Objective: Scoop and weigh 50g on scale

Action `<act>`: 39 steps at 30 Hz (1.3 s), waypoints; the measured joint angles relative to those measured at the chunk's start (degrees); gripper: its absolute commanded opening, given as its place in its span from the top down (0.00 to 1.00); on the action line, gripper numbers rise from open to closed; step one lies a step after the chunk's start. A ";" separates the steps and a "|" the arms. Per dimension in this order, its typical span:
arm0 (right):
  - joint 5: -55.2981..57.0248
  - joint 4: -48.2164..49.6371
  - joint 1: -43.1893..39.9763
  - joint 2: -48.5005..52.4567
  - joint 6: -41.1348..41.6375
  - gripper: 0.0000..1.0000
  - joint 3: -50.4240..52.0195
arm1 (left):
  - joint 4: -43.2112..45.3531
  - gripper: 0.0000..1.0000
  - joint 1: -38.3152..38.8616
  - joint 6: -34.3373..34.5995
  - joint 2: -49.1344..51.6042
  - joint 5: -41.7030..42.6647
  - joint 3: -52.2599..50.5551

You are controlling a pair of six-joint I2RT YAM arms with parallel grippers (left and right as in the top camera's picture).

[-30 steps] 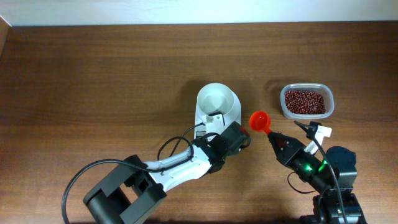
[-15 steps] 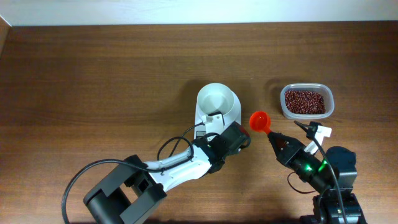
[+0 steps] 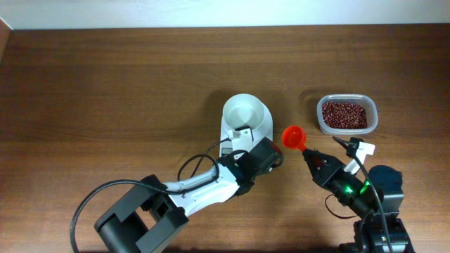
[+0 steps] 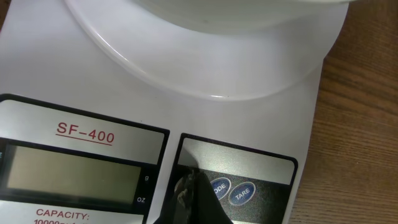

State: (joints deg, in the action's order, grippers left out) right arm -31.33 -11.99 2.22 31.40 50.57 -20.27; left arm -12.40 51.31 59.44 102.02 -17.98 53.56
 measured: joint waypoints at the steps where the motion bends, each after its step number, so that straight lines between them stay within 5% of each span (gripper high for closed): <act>1: 0.00 0.00 0.00 0.00 0.00 0.96 0.00 | -0.02 1.00 0.00 0.00 0.00 0.00 0.00; 20: 0.00 0.00 0.00 0.00 -0.02 0.96 0.00 | -0.39 1.00 0.00 -1.86 -0.98 1.14 0.00; 26: 0.00 -0.02 0.00 0.00 0.00 0.96 0.00 | -2.93 1.00 -0.74 -9.70 -17.14 2.14 0.02; 39: 0.20 -0.02 0.00 0.00 0.00 0.96 0.00 | -20.83 1.00 -19.65 -12.35 -32.76 0.17 0.07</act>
State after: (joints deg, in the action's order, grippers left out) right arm -31.14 -12.01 2.22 31.40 50.57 -20.27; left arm -33.23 31.66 47.09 69.25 -17.80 53.63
